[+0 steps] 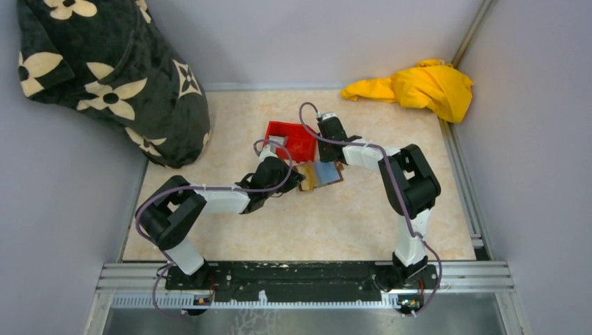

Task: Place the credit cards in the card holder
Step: Insert the credit card into the card holder.

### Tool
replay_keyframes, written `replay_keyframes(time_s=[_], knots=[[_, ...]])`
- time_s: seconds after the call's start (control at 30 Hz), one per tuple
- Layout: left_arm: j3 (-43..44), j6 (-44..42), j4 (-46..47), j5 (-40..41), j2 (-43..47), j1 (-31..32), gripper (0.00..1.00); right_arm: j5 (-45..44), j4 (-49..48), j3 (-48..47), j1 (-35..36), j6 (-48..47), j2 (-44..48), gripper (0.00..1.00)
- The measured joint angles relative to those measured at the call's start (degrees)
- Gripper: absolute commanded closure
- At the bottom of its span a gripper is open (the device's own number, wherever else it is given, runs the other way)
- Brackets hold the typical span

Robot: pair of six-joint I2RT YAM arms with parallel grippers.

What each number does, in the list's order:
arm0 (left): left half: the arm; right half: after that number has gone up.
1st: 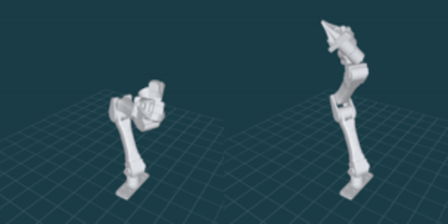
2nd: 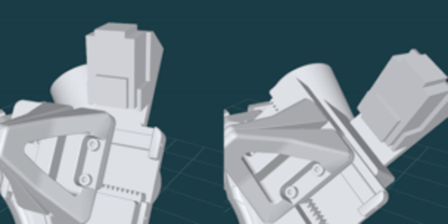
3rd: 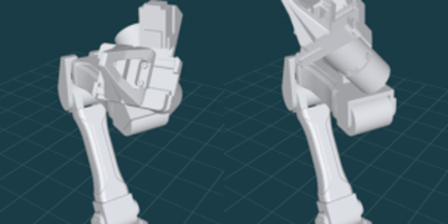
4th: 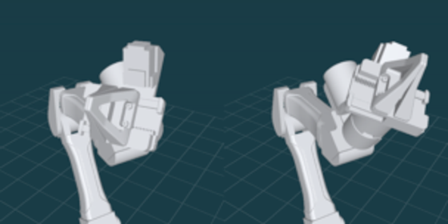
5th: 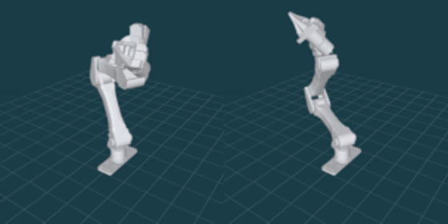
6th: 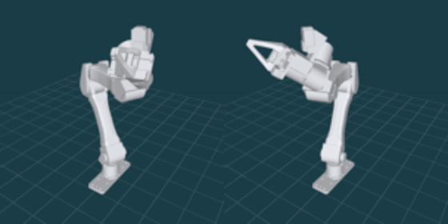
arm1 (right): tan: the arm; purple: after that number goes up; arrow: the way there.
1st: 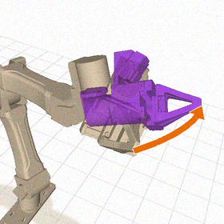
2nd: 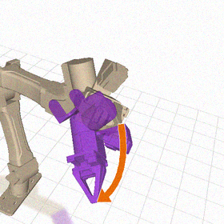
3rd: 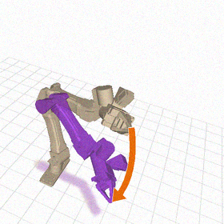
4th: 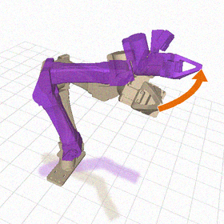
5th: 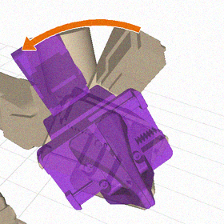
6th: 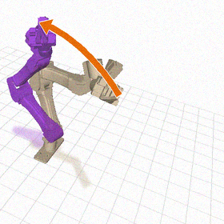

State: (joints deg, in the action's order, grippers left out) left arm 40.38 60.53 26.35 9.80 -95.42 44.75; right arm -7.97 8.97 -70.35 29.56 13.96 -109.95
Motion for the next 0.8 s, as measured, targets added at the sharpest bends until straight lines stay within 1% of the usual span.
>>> replay_keyframes(time_s=[0.33,0.57,0.8], knots=[[1.4,0.76,2.73,-1.16,-3.52,-0.15,1.0,0.94,-0.28,-1.03,-0.07,-0.46,-2.23,0.86],[1.42,1.18,5.77,-2.95,-4.9,-0.28,1.0,1.95,-5.14,3.67,-0.07,-0.09,-0.09,0.87],[-0.39,0.96,10.4,-5.6,-5.25,-0.79,1.0,2.54,-6.49,7.15,1.11,0.85,2.25,0.87]])
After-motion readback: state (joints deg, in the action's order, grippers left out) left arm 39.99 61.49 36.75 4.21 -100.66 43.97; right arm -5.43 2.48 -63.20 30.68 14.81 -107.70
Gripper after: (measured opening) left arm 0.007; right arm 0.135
